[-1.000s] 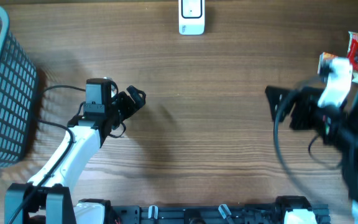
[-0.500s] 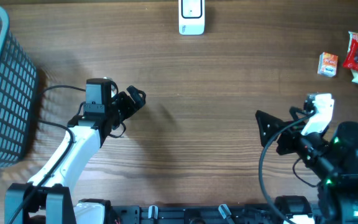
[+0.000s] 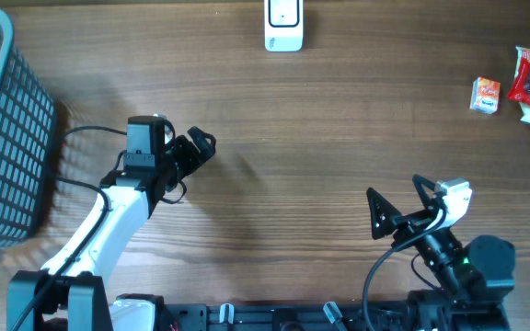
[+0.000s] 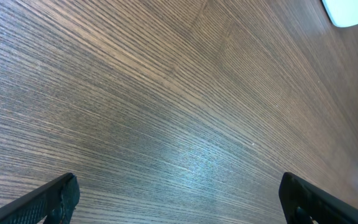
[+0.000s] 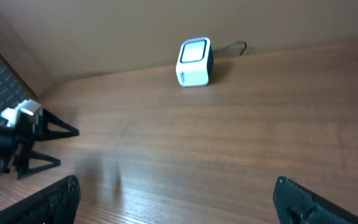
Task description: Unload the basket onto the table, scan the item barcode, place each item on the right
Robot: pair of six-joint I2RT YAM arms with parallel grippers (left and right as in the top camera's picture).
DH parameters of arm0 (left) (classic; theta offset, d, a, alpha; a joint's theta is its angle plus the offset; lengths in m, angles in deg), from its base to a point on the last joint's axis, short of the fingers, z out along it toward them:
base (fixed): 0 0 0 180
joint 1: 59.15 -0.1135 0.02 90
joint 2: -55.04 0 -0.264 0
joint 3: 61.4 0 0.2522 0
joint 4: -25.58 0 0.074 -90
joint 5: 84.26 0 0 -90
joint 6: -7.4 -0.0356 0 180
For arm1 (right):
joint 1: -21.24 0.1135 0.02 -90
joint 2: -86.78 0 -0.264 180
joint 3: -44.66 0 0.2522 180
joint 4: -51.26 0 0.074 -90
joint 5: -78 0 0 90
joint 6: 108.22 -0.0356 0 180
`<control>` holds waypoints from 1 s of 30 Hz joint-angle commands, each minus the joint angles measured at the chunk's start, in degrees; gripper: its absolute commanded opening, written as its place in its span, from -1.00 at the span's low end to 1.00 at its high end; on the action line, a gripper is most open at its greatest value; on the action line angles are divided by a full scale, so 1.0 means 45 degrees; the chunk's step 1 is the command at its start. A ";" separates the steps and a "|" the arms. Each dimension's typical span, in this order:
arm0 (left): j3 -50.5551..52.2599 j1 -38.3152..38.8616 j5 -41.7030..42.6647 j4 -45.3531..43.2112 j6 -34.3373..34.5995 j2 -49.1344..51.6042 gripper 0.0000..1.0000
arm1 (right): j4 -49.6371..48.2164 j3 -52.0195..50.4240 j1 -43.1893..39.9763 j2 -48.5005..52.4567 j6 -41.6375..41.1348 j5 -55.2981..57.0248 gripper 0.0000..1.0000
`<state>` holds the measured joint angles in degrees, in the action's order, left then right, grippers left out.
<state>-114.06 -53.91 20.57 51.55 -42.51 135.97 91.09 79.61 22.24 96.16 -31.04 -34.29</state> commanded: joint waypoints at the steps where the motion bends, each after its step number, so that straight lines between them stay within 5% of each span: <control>1: -0.0024 -0.0058 -0.0078 -0.0029 -0.0194 -0.0068 1.00 | -0.0952 -0.1059 0.0078 -0.0695 -0.0262 -0.0204 1.00; 30: -0.0024 -0.0058 -0.0078 -0.0029 -0.0194 -0.0068 1.00 | -0.5105 -0.4206 0.0078 -0.2045 -0.0165 0.1860 0.99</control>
<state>-114.06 -53.91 20.57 51.55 -42.48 135.99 68.95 61.43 22.24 87.88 -31.65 -30.24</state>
